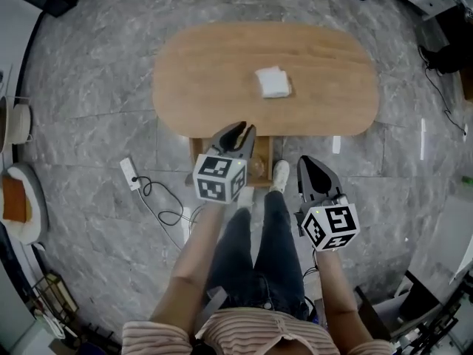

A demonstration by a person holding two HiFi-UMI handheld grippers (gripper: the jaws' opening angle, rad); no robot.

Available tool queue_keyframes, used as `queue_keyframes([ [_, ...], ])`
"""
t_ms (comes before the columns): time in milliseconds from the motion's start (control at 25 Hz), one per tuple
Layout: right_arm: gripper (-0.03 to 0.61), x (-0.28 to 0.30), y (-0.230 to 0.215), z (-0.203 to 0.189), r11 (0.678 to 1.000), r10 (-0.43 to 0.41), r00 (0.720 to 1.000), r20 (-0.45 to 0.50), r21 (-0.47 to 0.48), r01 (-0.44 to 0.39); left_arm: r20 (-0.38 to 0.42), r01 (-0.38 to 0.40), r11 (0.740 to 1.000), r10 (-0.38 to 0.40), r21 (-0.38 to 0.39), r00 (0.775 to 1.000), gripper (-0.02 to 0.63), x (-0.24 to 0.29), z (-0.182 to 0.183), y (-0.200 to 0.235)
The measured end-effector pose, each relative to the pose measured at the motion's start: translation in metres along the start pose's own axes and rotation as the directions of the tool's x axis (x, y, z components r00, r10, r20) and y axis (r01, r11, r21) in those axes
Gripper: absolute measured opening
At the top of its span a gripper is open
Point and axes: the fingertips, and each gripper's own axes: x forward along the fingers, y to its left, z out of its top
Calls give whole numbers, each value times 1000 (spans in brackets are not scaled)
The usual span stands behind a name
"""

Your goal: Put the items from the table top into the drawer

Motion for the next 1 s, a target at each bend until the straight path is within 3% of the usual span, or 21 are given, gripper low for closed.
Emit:
queue_keyframes([
  [240,0,41,-30,-6,999,49,998,-25,-8,-50,-36,-67,997,66,-28,997,78,61,-17,18],
  [640,0,109,-76,-42,988,121,982,-147,-81,-134,-79,-187,981,182,-57,980,113,141,-41,50],
  [1000,0,174,-106,-64,980,164,965,-204,-75,-183,-106,-243,959,229,-149,968,127,203,-66,90],
])
